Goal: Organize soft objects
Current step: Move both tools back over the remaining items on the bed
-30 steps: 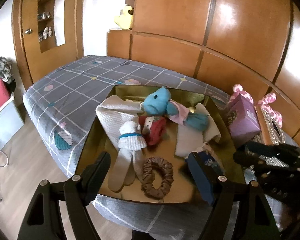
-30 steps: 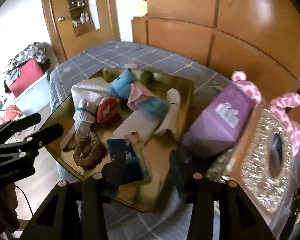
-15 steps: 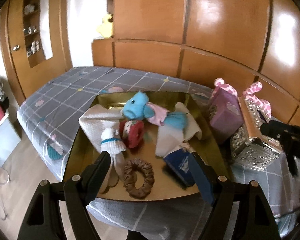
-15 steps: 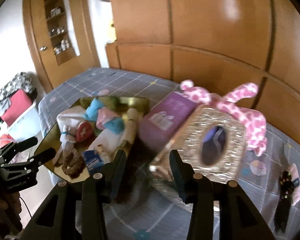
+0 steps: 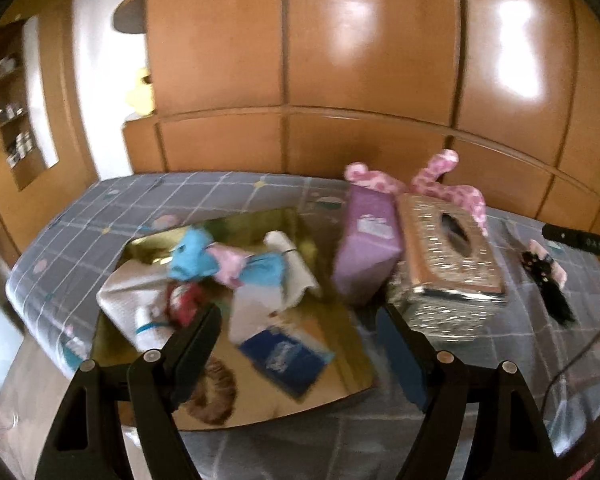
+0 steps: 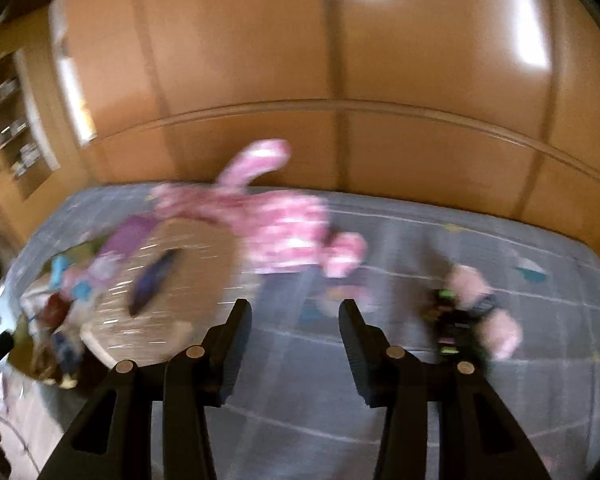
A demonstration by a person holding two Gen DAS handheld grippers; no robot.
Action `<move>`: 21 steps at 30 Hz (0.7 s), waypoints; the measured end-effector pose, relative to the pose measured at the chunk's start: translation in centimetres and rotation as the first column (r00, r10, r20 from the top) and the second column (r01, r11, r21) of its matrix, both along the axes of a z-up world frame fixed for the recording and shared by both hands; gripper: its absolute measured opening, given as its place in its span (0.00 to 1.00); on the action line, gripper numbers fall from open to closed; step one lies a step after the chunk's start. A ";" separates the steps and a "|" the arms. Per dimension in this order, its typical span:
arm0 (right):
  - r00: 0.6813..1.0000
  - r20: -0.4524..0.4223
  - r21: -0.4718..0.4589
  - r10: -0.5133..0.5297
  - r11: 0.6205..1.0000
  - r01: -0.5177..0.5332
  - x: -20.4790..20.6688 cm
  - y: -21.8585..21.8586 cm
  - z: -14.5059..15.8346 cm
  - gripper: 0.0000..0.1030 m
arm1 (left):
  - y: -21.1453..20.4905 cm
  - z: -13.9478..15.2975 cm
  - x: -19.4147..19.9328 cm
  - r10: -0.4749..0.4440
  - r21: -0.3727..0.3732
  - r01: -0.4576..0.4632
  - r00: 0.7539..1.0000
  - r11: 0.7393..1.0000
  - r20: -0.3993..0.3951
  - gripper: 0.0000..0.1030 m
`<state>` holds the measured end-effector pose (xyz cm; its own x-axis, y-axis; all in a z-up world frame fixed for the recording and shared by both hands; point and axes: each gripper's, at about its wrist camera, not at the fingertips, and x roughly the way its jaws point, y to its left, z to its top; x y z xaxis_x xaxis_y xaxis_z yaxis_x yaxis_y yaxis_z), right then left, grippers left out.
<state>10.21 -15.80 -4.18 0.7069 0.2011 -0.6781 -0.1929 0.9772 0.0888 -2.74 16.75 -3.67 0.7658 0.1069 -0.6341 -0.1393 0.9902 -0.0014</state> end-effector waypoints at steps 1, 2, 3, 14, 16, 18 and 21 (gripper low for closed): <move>0.999 -0.001 0.001 -0.042 0.999 0.042 0.3 -1.7 -0.1 0.44 | -0.7 0.1 0.3 -0.019 0.003 0.019 1.000 1.000 0.001 0.78; 0.997 -0.003 0.002 -0.081 0.997 0.081 0.6 -3.3 -0.3 0.44 | -1.4 0.2 0.5 -0.040 0.005 0.040 0.999 0.999 0.002 0.78; 0.991 -0.006 0.000 -0.136 0.991 0.136 1.0 -5.3 -0.6 0.44 | -2.1 0.3 0.8 -0.065 0.007 0.065 0.998 0.998 0.000 0.78; 0.747 -0.201 0.173 -0.634 0.727 0.664 1.9 -24.4 -5.9 0.44 | -10.9 1.4 3.9 -0.323 -0.039 0.322 0.946 0.946 -0.023 0.78; 0.710 -0.229 0.253 -0.666 0.663 0.704 1.1 -26.3 -6.2 0.44 | -13.1 1.2 4.5 -0.365 -0.034 0.364 0.930 0.931 -0.035 0.78; 0.688 -0.252 0.268 -0.681 0.634 0.726 0.7 -27.0 -6.5 0.44 | -15.4 0.9 5.5 -0.410 -0.057 0.407 0.910 0.912 -0.057 0.78; 0.689 -0.292 0.334 -0.664 0.604 0.724 0.2 -27.7 -6.9 0.44 | -18.6 0.0 6.9 -0.468 -0.114 0.457 0.878 0.882 -0.101 0.78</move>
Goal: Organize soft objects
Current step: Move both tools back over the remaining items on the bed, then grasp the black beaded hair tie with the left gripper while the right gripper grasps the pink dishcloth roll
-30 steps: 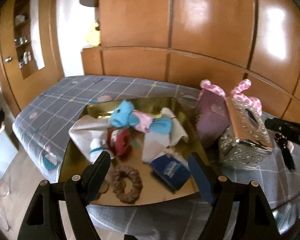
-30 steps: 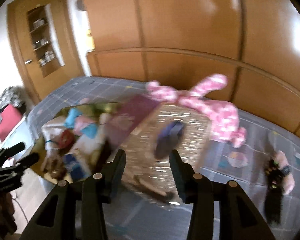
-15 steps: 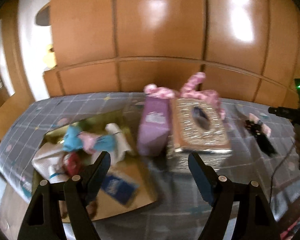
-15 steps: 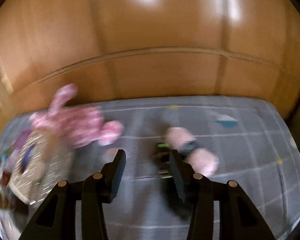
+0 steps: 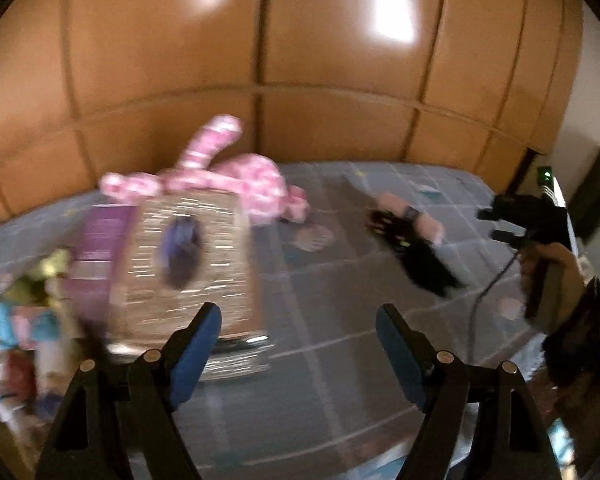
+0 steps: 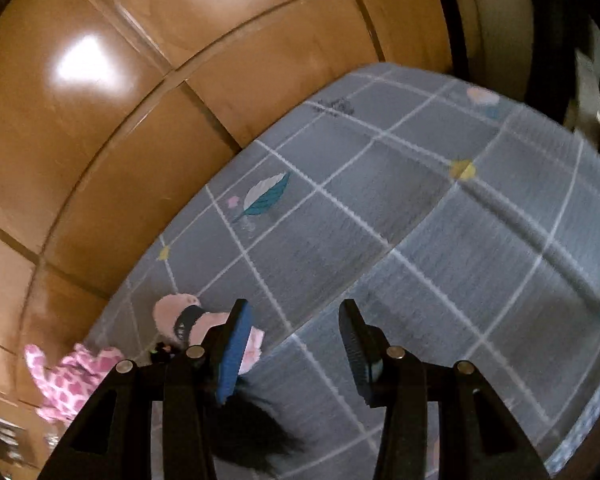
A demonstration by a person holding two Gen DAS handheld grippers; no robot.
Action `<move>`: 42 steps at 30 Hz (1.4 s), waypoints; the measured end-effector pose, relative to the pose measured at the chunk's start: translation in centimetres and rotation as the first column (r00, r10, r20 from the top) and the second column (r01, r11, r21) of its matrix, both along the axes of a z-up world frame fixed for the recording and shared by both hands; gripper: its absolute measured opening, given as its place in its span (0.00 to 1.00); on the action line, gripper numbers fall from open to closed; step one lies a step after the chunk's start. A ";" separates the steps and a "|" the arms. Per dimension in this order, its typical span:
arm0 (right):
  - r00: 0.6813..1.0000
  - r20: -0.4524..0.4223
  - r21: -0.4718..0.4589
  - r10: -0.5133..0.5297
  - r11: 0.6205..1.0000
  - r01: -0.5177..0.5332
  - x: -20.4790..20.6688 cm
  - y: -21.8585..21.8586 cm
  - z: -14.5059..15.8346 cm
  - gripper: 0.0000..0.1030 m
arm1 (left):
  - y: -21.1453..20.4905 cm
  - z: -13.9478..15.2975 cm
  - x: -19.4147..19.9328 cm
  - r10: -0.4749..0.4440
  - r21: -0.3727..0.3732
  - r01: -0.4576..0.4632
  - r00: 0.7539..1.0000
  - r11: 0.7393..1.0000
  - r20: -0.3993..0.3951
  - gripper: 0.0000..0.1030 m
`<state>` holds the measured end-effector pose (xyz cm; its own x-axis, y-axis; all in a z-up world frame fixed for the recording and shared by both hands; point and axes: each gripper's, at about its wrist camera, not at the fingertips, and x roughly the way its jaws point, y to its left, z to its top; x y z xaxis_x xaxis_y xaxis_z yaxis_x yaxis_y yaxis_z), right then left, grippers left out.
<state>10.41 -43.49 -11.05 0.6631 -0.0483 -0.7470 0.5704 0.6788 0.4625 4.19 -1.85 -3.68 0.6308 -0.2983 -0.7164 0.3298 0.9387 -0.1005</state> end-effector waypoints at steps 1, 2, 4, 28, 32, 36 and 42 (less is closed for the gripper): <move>1.000 0.002 0.007 0.001 1.000 -0.001 -0.1 -0.1 0.0 0.44 | -1.0 -0.4 0.5 -0.017 -0.011 0.017 1.000 1.000 -0.016 0.77; 1.000 0.007 0.016 0.006 1.000 -0.006 -0.2 0.0 0.0 0.44 | -2.1 -0.8 1.1 -0.031 -0.015 0.031 0.999 0.999 -0.035 0.74; 1.000 0.012 0.029 0.022 0.999 -0.022 0.0 0.2 -0.1 0.44 | -4.5 -1.6 2.5 -0.067 -0.021 0.066 0.995 0.998 -0.068 0.67; 0.993 0.061 0.144 0.099 0.984 -0.107 0.9 0.9 -0.5 0.44 | -22.8 -10.3 15.5 -0.144 -0.023 0.144 0.947 0.989 -0.288 0.66; 0.992 0.064 0.146 0.105 0.983 -0.113 1.0 1.0 -0.5 0.44 | -23.7 -11.9 16.5 -0.136 0.022 0.149 0.947 0.989 -0.293 0.22; 0.991 0.059 0.130 0.123 0.983 -0.130 1.2 1.4 -0.5 0.44 | -22.1 -11.6 16.3 -0.169 -0.023 0.169 0.949 0.985 -0.266 0.17; 0.980 0.020 0.071 0.199 0.977 -0.200 2.1 3.0 -0.6 0.44 | -18.0 -10.3 14.4 -0.137 -0.068 0.124 0.958 0.990 -0.250 0.17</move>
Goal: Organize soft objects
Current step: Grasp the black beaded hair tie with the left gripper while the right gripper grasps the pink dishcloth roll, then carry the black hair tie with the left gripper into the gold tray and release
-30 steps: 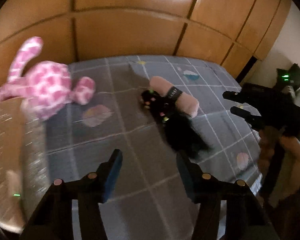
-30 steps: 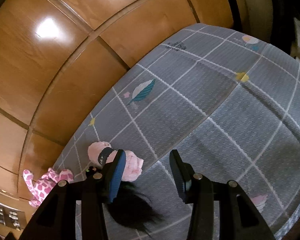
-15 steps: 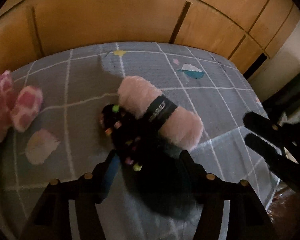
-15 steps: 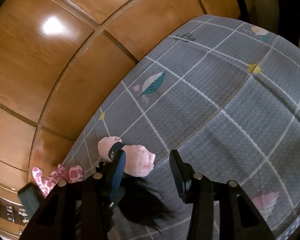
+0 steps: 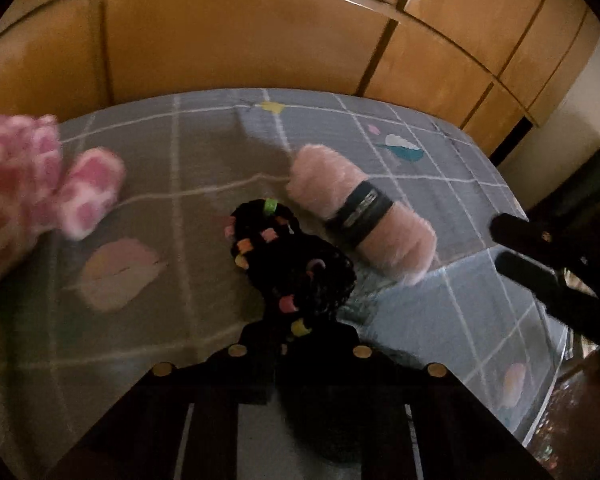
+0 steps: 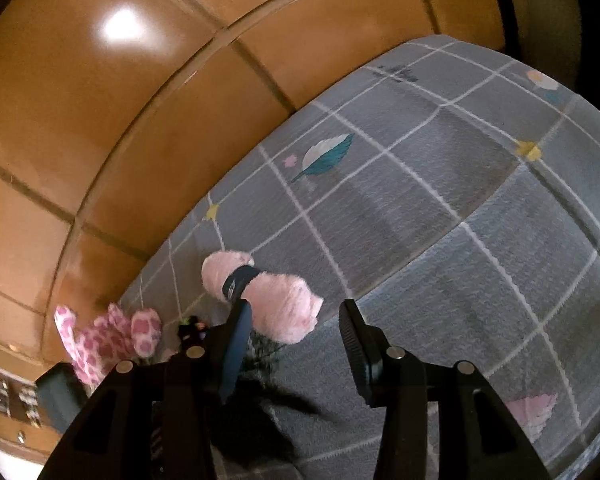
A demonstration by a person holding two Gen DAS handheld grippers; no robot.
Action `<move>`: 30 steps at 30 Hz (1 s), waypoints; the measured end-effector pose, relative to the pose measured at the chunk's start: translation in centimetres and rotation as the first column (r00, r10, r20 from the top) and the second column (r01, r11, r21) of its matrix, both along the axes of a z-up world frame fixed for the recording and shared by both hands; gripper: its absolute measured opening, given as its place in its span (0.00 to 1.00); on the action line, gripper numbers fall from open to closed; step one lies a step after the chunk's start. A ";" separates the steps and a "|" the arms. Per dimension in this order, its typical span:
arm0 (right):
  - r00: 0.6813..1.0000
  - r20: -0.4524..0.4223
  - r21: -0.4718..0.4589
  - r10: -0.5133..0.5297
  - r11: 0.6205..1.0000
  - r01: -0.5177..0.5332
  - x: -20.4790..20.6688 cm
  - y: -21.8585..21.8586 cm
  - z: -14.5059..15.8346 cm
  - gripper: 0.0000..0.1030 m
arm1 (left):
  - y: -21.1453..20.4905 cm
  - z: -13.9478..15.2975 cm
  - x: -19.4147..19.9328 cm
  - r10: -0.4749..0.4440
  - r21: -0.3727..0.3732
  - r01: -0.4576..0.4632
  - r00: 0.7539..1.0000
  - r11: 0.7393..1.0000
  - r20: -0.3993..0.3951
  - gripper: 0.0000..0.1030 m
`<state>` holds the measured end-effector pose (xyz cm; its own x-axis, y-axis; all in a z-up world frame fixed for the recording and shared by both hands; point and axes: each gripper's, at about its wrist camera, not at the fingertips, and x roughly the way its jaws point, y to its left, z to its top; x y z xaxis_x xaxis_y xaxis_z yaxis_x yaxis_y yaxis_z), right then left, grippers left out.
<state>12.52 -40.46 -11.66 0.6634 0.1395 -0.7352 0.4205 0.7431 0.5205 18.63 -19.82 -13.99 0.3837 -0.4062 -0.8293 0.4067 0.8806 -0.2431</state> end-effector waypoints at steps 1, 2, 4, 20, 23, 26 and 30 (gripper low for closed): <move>1.000 -0.012 -0.015 0.019 1.000 -0.019 0.3 0.4 -0.1 0.44 | 0.7 0.1 -0.5 0.002 0.004 -0.002 1.000 1.000 0.001 0.17; 0.999 -0.024 -0.034 0.041 0.999 -0.042 0.6 0.9 -0.2 0.44 | 1.2 0.1 -0.8 0.002 0.005 -0.002 1.000 1.000 -0.005 0.17; 0.993 -0.053 -0.092 0.108 0.989 -0.113 1.7 2.3 -0.1 0.44 | 2.4 -0.2 -1.7 0.010 0.009 -0.009 1.000 1.000 -0.021 0.17; 0.837 -0.371 -0.452 0.403 0.709 -0.542 12.1 8.8 -3.9 0.47 | 6.0 -1.2 -3.5 0.019 -0.022 -0.020 0.998 1.000 -0.059 0.17; 0.863 -0.344 -0.459 0.371 0.735 -0.499 11.2 8.2 -3.7 0.38 | 6.2 -0.8 -3.5 0.023 -0.019 -0.024 0.997 1.000 -0.068 0.17; 0.867 -0.347 -0.418 0.358 0.768 -0.485 9.6 7.5 -3.9 0.38 | 5.4 -0.1 -3.0 0.016 -0.015 -0.017 0.998 1.000 -0.064 0.16; 0.880 -0.323 -0.403 0.349 0.790 -0.462 8.4 6.7 -4.5 0.39 | 4.2 2.3 -2.3 -0.015 -0.006 0.015 1.000 1.000 -0.003 0.16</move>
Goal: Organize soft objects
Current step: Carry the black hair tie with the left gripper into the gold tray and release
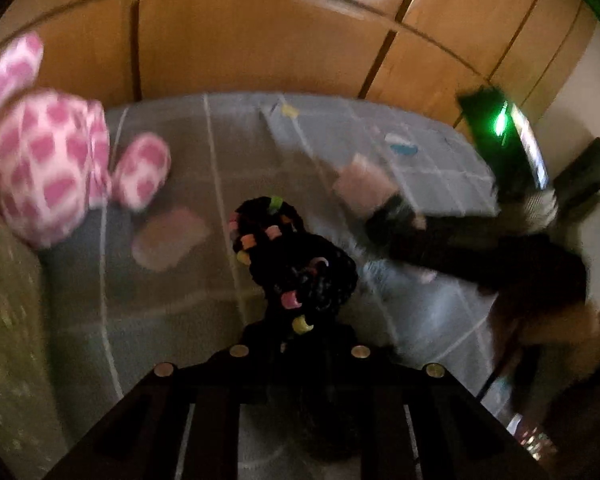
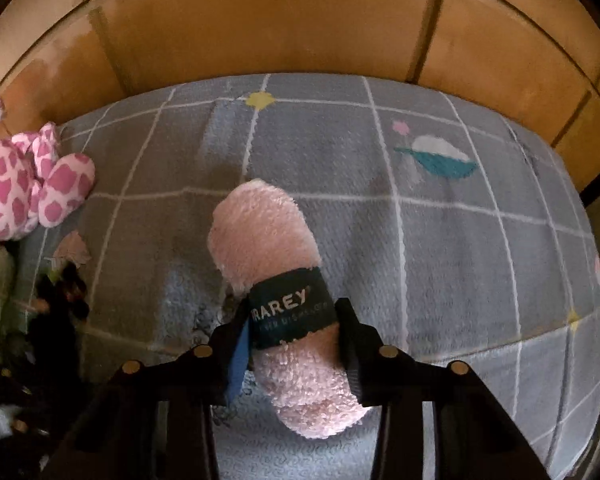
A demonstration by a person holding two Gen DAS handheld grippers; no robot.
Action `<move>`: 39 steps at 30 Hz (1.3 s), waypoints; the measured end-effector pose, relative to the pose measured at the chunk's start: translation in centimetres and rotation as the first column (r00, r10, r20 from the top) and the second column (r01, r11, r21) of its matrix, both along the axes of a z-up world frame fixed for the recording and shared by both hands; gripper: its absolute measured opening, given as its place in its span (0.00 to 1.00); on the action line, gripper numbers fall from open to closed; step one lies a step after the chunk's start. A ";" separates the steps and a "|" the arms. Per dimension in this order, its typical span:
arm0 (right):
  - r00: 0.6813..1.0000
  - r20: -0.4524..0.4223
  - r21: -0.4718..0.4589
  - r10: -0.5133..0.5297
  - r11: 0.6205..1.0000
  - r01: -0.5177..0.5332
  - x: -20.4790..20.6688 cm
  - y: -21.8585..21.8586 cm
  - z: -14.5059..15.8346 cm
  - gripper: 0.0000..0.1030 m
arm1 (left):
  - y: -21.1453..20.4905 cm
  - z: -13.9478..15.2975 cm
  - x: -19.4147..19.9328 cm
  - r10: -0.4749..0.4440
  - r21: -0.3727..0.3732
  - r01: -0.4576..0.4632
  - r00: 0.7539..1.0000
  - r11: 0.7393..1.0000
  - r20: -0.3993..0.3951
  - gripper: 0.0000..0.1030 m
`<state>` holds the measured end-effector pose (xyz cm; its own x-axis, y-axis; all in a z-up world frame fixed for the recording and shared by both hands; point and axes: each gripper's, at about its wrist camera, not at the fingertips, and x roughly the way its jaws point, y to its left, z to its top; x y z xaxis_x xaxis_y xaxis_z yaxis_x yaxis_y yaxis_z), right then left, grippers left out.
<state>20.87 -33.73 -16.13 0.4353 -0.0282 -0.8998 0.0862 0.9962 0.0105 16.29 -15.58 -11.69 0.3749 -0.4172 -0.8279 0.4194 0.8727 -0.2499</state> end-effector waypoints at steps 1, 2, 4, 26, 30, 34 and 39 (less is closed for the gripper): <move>1.000 -0.002 0.003 -0.004 1.000 0.004 -0.1 -0.1 -0.1 0.39 | -0.1 0.8 0.4 0.007 -0.003 -0.007 1.000 1.000 0.008 0.16; 1.000 -0.005 -0.005 0.003 1.000 -0.003 0.0 0.0 -0.2 0.39 | -0.2 1.5 0.9 0.015 -0.004 -0.015 1.000 1.000 0.011 0.16; 1.000 0.001 -0.036 0.018 0.999 -0.018 -0.2 0.3 -0.4 0.40 | -0.2 2.8 1.8 0.027 0.000 -0.027 0.999 1.000 0.026 0.16; 0.999 0.026 -0.075 0.021 0.997 -0.019 -0.9 1.8 0.1 0.40 | 15.2 16.1 13.7 0.362 0.013 -0.379 0.894 0.925 0.263 0.16; 0.999 0.029 -0.079 0.023 0.997 -0.021 -0.8 1.8 0.1 0.40 | 21.2 17.1 13.8 0.450 0.019 -0.475 0.846 0.880 0.288 0.16; 0.999 0.036 -0.095 0.033 0.995 -0.029 -1.1 2.0 0.2 0.40 | 27.8 17.3 12.9 0.541 0.016 -0.570 0.789 0.822 0.292 0.16; 0.998 0.040 -0.110 0.044 0.993 -0.039 -1.2 2.2 0.3 0.40 | 35.0 15.6 9.3 0.624 0.024 -0.656 0.729 0.755 0.282 0.16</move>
<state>19.64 -31.48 -15.86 0.4760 -0.1062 -0.8730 0.0465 0.9943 -0.0957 25.62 19.45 3.90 0.7103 0.0867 -0.6986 -0.2173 0.9709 -0.1005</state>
